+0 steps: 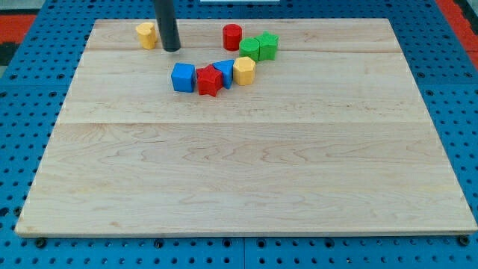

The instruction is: Move the red circle to the green star

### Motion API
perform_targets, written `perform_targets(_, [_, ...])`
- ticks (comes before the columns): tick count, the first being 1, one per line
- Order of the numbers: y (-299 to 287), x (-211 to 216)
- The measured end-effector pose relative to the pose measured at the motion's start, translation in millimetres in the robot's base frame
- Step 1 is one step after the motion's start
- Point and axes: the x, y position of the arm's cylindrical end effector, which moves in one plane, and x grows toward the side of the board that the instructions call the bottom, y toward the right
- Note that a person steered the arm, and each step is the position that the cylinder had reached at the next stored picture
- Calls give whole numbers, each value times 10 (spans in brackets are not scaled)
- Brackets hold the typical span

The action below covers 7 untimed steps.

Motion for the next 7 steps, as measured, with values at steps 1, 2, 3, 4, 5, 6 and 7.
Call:
perform_targets(1, [137, -100])
perform_targets(2, [155, -295])
perform_targets(3, [588, -429])
perform_targets(4, [1063, -411])
perform_targets(5, [1200, -127])
perform_targets(6, [1213, 140])
perform_targets(7, [1233, -76])
